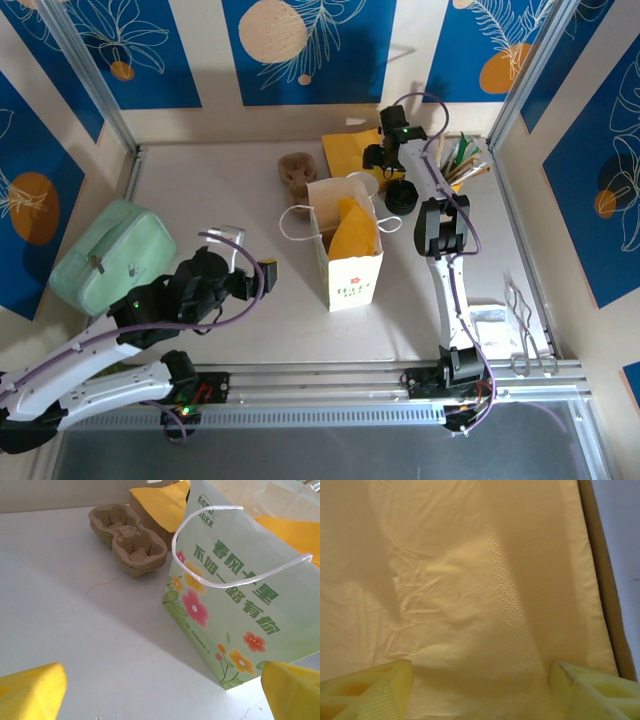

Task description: Pack the takeout coffee

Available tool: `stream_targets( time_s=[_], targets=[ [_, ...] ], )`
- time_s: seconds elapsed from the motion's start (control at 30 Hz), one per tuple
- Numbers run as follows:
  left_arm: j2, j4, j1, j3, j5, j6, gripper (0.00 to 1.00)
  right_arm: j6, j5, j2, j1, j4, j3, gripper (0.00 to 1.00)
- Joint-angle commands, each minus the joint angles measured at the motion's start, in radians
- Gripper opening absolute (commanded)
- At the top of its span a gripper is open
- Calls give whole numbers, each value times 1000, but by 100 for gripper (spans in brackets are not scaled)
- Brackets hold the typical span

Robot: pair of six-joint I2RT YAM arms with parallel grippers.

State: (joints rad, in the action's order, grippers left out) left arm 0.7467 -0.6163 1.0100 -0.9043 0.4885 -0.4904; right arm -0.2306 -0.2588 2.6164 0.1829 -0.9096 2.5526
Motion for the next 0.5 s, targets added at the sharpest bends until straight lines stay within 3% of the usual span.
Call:
stream_targets(
  time_s=[0.0, 0.27, 0.47],
  targets=[
    [-18, -21, -5, -31, 13, -5, 99, 30, 5, 31, 6, -15, 33, 73],
    [-20, -30, -6, -30, 21, -5, 99, 31, 8, 59, 9, -47, 55, 70],
    [-20, -21, -5, -28, 26, -1, 100, 10, 34, 59, 8, -59, 48, 50]
  ],
)
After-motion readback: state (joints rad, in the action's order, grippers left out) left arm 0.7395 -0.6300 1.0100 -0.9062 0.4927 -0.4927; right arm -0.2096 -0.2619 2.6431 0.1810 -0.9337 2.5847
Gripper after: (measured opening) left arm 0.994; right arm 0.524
